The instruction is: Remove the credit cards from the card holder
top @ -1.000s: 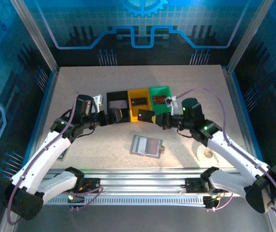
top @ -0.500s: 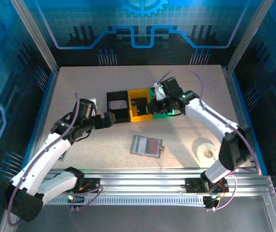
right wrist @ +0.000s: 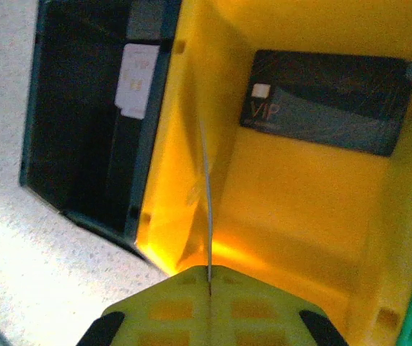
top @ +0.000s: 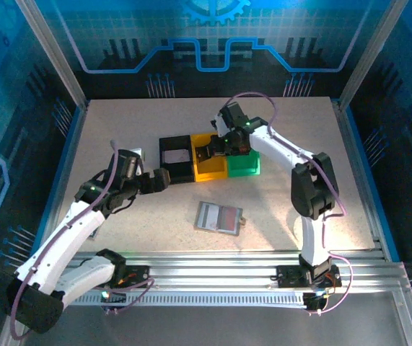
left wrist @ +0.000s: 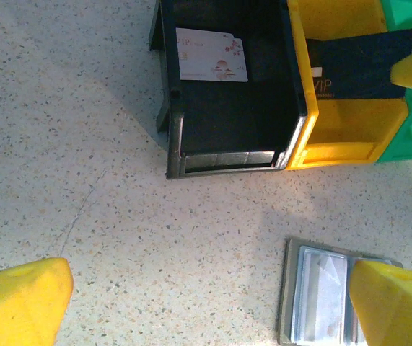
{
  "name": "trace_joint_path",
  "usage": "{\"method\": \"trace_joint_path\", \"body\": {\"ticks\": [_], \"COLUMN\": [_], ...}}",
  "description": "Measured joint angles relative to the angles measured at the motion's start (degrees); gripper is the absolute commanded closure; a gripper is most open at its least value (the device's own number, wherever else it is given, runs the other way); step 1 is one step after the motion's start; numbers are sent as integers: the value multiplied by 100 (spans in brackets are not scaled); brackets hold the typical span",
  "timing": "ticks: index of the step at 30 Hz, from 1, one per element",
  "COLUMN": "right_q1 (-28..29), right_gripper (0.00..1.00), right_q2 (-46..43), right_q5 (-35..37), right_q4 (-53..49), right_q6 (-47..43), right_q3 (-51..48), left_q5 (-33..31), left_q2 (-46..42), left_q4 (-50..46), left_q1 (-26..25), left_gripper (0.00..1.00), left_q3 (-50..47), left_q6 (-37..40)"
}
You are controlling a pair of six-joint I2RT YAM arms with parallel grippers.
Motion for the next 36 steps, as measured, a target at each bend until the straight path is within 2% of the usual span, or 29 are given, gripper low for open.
{"method": "trace_joint_path", "body": {"ticks": [6, 12, 36], "right_q1": [-90, -111, -264], "right_gripper": [100, 100, 100], "right_q2": [601, 1010, 1530], "right_q5": [9, -9, -190], "right_q4": [-101, -151, -103], "right_q6": [24, 70, 350], "right_q3": [756, 1084, 1386], "left_q5": [0, -7, -22], "left_q2": [0, 0, 0], "left_q4": [2, 2, 46], "left_q1": [0, 0, 0], "left_gripper": [1, 1, 1], "left_q3": [0, -2, -28], "left_q6": [2, 2, 2]}}
